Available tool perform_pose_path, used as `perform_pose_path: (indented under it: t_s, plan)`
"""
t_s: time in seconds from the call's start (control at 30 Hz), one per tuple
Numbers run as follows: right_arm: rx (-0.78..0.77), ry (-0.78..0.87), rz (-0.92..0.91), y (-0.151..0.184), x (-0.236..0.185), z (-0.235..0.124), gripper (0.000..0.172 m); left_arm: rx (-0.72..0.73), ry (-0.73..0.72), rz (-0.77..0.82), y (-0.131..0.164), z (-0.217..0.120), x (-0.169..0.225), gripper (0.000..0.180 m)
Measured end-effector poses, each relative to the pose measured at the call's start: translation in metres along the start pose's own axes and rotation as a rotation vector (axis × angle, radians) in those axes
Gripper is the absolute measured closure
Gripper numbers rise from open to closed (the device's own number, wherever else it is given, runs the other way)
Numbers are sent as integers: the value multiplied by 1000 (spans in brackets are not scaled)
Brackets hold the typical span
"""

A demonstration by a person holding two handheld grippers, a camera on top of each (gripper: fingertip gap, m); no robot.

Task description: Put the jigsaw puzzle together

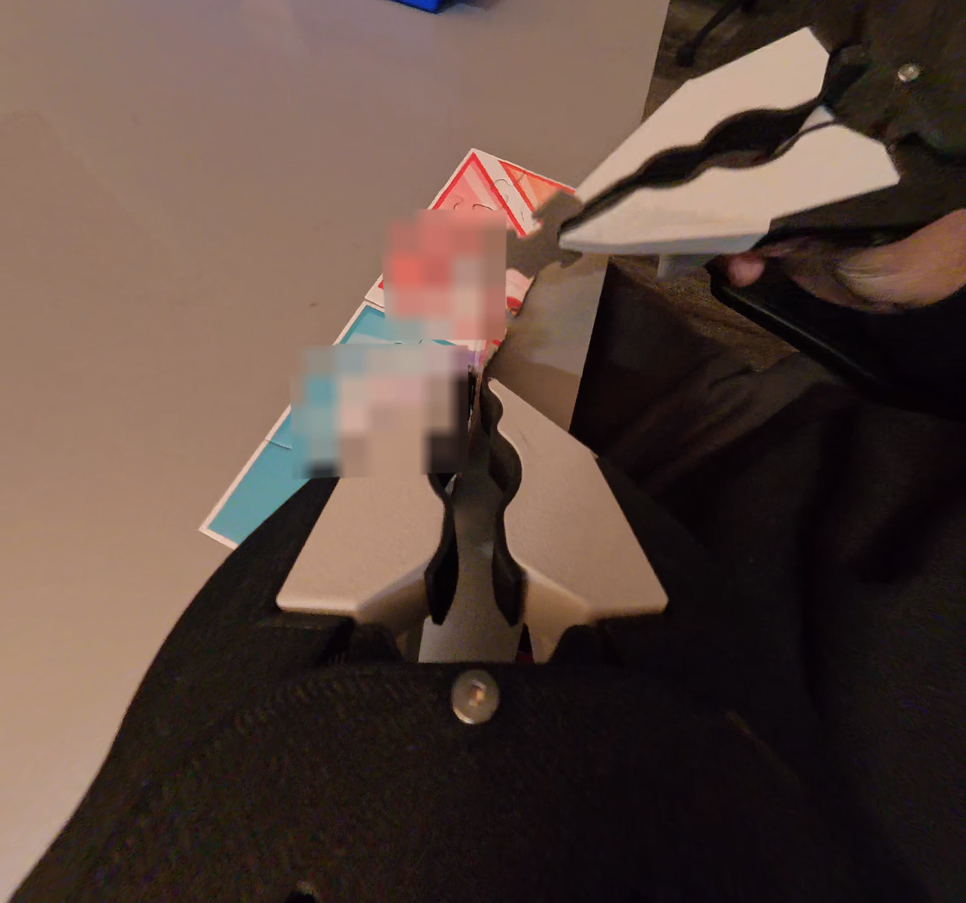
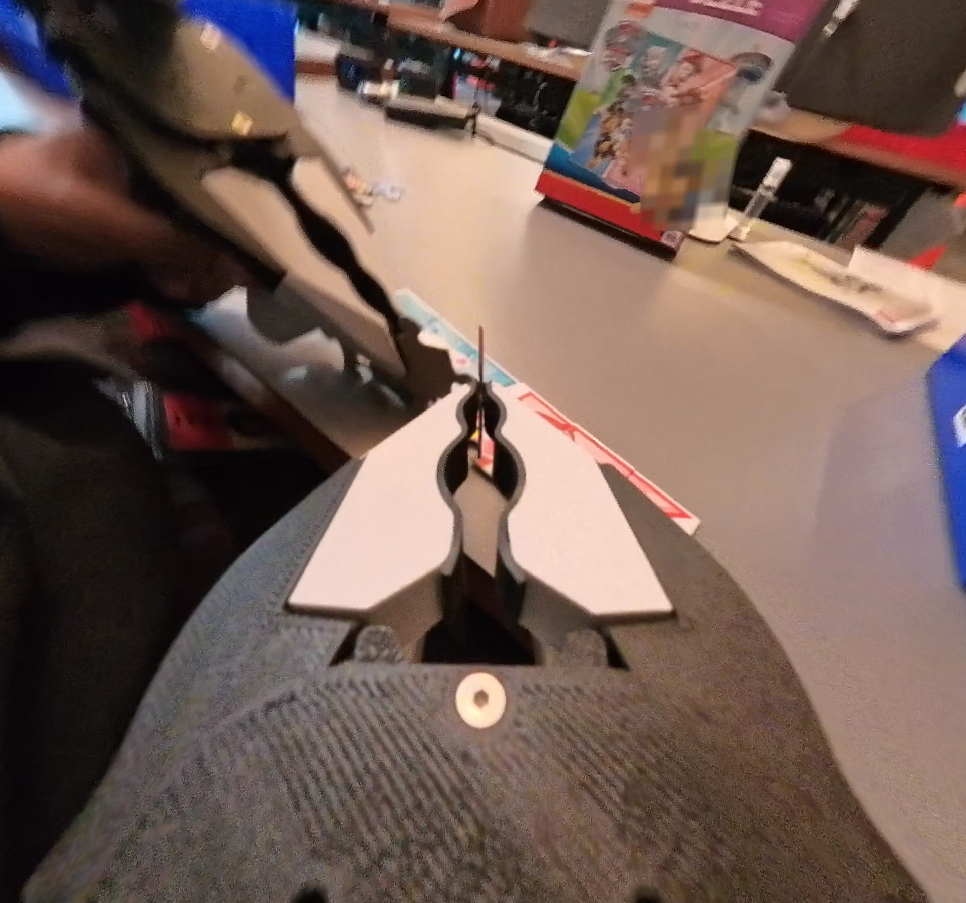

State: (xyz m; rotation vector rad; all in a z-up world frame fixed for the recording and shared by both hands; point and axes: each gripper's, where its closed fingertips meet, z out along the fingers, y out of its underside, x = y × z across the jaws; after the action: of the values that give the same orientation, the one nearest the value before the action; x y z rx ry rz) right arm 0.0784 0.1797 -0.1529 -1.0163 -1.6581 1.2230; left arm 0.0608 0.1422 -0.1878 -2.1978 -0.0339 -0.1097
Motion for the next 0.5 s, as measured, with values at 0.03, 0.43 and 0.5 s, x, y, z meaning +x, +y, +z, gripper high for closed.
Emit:
perform_pose_path:
  t_s: [0.03, 0.43, 0.5]
  plan:
    - [28, 5, 80, -4, 5, -1, 172, 9, -5, -8, -1, 0, 0, 180]
    - [-159, 107, 87, 29, 21, 8, 172, 321, 351, -596, -33, -24, -11, 180]
    - [-170, 119, 70, 30, 22, 9, 172, 351, 387, -634, -36, -30, -14, 180]
